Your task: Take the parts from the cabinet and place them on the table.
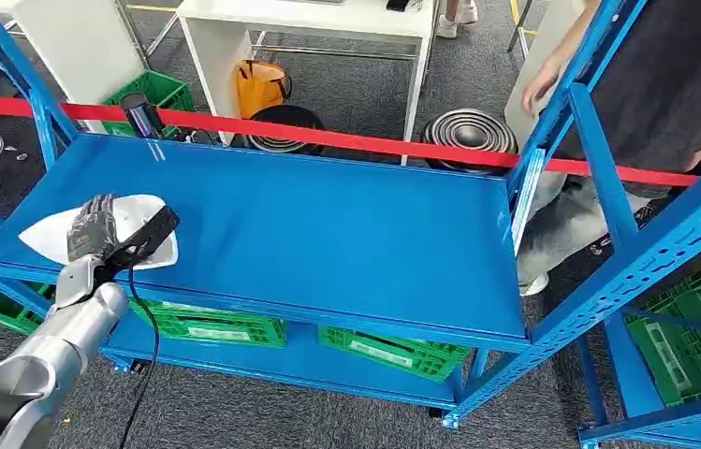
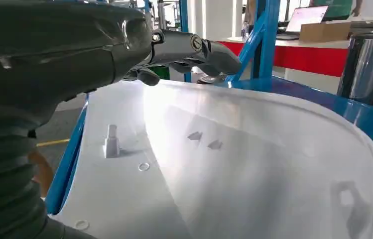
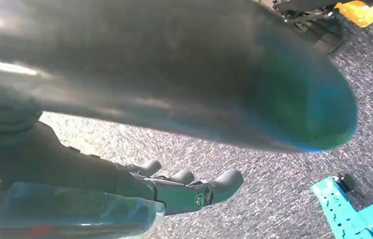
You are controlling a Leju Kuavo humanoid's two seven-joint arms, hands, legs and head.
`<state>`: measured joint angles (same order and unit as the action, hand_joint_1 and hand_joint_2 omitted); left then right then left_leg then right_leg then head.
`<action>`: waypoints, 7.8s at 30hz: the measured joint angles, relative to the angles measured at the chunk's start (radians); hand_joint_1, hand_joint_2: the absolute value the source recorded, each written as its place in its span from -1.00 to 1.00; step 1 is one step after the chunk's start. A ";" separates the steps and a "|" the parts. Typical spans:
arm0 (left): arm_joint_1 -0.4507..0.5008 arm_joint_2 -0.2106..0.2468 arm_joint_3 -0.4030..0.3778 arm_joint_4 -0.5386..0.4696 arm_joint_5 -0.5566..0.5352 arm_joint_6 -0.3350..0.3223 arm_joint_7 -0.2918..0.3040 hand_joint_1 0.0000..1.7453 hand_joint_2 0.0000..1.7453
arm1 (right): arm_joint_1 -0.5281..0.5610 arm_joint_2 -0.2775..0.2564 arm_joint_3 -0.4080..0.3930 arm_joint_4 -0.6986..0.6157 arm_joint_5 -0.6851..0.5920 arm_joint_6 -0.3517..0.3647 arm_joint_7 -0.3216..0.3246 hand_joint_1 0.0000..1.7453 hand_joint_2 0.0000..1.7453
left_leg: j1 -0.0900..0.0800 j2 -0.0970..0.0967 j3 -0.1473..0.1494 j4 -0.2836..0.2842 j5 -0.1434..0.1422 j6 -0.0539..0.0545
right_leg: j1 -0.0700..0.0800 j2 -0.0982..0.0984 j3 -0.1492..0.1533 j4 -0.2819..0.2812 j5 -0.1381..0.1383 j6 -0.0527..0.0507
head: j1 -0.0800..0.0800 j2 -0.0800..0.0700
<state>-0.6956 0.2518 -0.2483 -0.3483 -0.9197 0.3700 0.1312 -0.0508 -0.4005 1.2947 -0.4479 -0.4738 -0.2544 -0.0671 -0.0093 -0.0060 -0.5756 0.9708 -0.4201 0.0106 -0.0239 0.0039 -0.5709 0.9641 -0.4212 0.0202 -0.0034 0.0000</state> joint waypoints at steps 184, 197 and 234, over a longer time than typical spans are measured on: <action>0.146 0.059 0.013 -0.360 0.239 0.040 -0.212 -1.00 1.00 | 0.009 0.067 0.003 0.007 -0.026 -0.001 -0.023 -1.00 -1.00 | 0.006 0.001 0.000 0.000 0.001 0.000 | 0.006 0.000 -0.002 0.002 0.000 0.005 | 0.000 0.000; 0.146 0.096 0.002 -0.349 0.176 0.001 -0.145 -1.00 1.00 | 0.010 0.092 -0.012 0.028 -0.047 0.013 -0.033 -1.00 -1.00 | 0.007 0.001 0.000 0.000 0.001 0.000 | 0.007 0.000 -0.002 0.002 0.000 0.005 | 0.000 0.000; 0.111 0.172 -0.034 -0.104 -0.053 0.045 -0.057 -1.00 1.00 | 0.011 0.194 -0.035 0.159 -0.068 0.063 -0.069 -1.00 -1.00 | 0.008 0.004 -0.001 0.000 0.001 -0.001 | 0.008 0.001 -0.003 0.002 0.000 0.004 | 0.000 0.000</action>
<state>-0.5850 0.4238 -0.2823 -0.4520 -0.9731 0.4154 0.0740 -0.0396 -0.2068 1.2596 -0.2884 -0.5421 -0.1915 -0.1358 -0.0011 -0.0024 -0.5766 0.9705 -0.4192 0.0098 -0.0154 0.0048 -0.5743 0.9657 -0.4215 0.0241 -0.0038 0.0000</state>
